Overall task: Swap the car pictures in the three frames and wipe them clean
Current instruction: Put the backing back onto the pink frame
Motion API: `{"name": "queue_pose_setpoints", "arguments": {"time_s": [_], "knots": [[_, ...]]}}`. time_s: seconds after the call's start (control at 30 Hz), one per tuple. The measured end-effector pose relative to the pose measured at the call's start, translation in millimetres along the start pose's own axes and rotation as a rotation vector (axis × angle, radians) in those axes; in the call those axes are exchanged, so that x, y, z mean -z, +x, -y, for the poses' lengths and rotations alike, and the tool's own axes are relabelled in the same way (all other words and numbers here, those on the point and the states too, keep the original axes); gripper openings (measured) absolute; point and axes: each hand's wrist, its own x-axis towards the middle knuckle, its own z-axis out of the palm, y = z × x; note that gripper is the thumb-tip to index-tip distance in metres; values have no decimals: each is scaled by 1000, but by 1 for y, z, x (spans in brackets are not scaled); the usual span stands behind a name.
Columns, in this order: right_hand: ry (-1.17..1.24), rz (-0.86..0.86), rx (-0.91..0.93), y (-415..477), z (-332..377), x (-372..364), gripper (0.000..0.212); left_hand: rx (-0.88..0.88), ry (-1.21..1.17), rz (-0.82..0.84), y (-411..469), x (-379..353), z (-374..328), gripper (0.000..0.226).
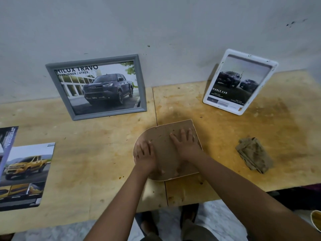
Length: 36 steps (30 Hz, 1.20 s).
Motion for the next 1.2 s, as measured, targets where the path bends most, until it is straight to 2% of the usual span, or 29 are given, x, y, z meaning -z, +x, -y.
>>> {"name": "queue_pose_setpoints", "arguments": {"time_s": [0.03,0.2,0.5,0.63,0.77,0.83,0.97,1.13,1.2], "knots": [[-10,-3,10,1,-4,2,103,3,2,4,0,1,0,125],[-54,17,3,8,-8,10,134,21,43,13,-1,6,-6,123],[63,93,91,9,-24,6,145,53,63,43,-4,7,-6,121],[84,47,168,5,-34,-3,138,52,50,46,-6,8,-8,122],[-20,-35,315,-8,-37,-9,103,38,49,2,-7,3,-2,122],[-63,-23,333,-10,-29,-4,90,26,64,-16,-6,5,-4,118],[-112,44,254,-8,-16,5,96,30,82,4,-6,12,-12,116],[-48,82,235,-8,-13,6,104,42,75,23,-2,12,-10,115],[-23,81,247,-8,-16,2,104,31,34,12,-3,12,-7,107]]}}
